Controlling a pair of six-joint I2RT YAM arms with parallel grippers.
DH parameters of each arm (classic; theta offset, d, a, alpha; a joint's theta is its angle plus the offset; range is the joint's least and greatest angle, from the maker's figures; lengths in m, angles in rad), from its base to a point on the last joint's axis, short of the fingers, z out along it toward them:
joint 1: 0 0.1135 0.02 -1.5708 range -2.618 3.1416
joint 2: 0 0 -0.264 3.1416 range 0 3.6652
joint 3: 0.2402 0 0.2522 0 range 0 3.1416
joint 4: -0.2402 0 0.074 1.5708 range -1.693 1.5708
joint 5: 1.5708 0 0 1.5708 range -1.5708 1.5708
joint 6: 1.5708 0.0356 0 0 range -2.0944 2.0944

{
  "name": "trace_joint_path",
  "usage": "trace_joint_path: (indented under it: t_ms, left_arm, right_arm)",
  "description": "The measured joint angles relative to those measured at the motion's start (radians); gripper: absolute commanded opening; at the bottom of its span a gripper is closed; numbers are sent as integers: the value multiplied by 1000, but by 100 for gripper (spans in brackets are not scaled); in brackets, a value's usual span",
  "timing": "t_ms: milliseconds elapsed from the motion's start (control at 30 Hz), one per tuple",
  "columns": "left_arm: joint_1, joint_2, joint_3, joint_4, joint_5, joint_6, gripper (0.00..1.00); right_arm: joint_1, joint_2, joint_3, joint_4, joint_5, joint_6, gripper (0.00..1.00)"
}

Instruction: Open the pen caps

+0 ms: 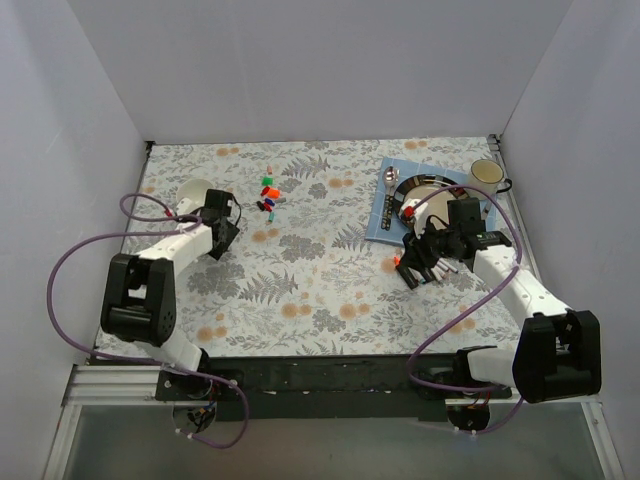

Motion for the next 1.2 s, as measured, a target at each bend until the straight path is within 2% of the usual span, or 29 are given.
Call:
trace_joint_path:
  t_ms: [200, 400, 767, 933, 1200]
  left_arm:
    - [3, 155, 154, -111, -18, -112, 43]
    - [3, 175, 166, -189, -32, -166, 42]
    - [3, 227, 201, -264, -61, -180, 40]
    - [2, 232, 205, -274, -69, -184, 26]
    - [2, 225, 196, -274, -72, -201, 17]
  right_arm:
    - [0, -14, 0, -1, -7, 0, 43]
    - [0, -28, 0, -1, -15, -1, 43]
    - [0, -28, 0, -1, -15, 0, 43]
    - [0, -28, 0, 0, -15, 0, 43]
    - [0, -28, 0, 0, -15, 0, 43]
